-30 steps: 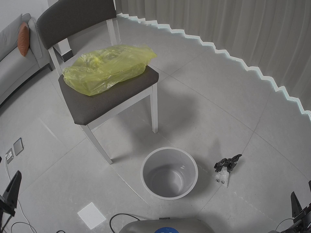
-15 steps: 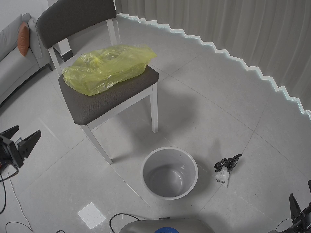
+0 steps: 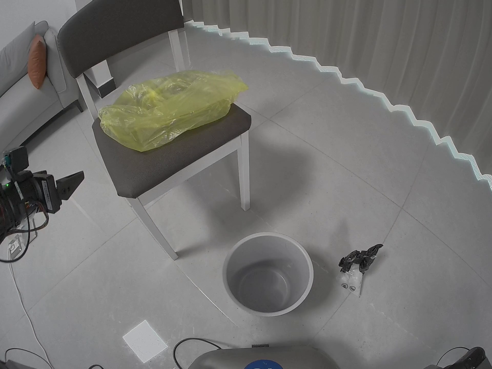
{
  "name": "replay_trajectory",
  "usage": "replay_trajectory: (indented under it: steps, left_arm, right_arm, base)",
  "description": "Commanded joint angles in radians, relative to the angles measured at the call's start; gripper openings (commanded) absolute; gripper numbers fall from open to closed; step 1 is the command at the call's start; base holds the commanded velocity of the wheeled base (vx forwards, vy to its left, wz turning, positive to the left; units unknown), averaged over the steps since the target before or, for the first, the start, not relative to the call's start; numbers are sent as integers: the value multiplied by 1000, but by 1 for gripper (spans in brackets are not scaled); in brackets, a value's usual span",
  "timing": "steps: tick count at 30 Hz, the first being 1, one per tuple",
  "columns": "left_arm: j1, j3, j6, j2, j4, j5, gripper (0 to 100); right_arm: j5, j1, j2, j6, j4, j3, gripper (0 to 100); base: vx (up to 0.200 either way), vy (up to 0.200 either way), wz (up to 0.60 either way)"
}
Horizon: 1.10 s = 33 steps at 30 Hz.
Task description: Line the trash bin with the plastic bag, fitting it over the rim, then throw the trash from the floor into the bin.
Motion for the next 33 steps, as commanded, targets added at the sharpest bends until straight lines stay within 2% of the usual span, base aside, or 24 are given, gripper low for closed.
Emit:
replay_trajectory:
  steps: [1, 4, 5, 9, 16, 33]
  left_arm:
    - [-46, -176, 21, 270, -81, 93, 100]
    - [-91, -219, 19, 345, -118, 147, 100]
    - [-108, -243, 19, 400, -141, 190, 100]
    - [-128, -328, 28, 504, -191, 250, 100]
    - [-118, -432, 28, 603, -191, 254, 100]
    - [-92, -518, 24, 672, -196, 254, 100]
  right_arm:
    - [47, 27, 550, -15, -93, -271, 100]
    - [50, 20, 616, 72, -170, -277, 100]
    - [51, 17, 644, 103, -217, -274, 100]
    - [50, 15, 661, 104, -243, -251, 100]
    - [51, 13, 658, 104, -249, -254, 100]
    - [51, 13, 658, 103, -252, -256, 100]
  base:
    - [0, 0, 0]
    - [0, 0, 0]
    - [0, 0, 0]
    - [0, 0, 0]
    - [0, 0, 0]
    - [0, 0, 0]
